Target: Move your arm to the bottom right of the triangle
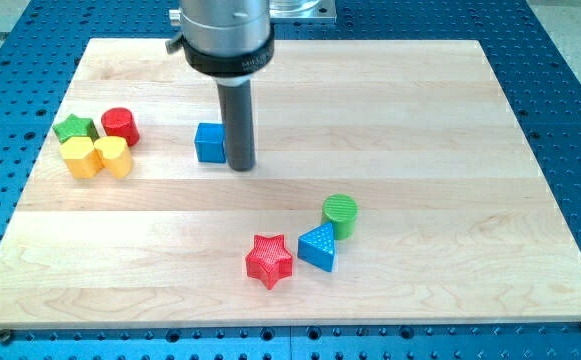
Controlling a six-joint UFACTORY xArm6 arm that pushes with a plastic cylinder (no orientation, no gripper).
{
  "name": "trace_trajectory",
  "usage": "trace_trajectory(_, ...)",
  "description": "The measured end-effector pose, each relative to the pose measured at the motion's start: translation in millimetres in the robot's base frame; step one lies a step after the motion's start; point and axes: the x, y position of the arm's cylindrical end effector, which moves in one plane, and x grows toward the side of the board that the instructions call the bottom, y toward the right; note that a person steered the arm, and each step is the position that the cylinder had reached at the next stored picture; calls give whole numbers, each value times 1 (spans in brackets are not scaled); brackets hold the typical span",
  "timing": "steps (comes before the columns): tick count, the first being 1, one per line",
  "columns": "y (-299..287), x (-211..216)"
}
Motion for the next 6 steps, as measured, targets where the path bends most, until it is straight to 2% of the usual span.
trace_trajectory(1,-58,3)
trace_trajectory(2,-60,4)
trace_trajectory(3,31,1)
trace_trajectory(4,163,26)
trace_trajectory(5,220,87)
trace_trajectory(6,195,150)
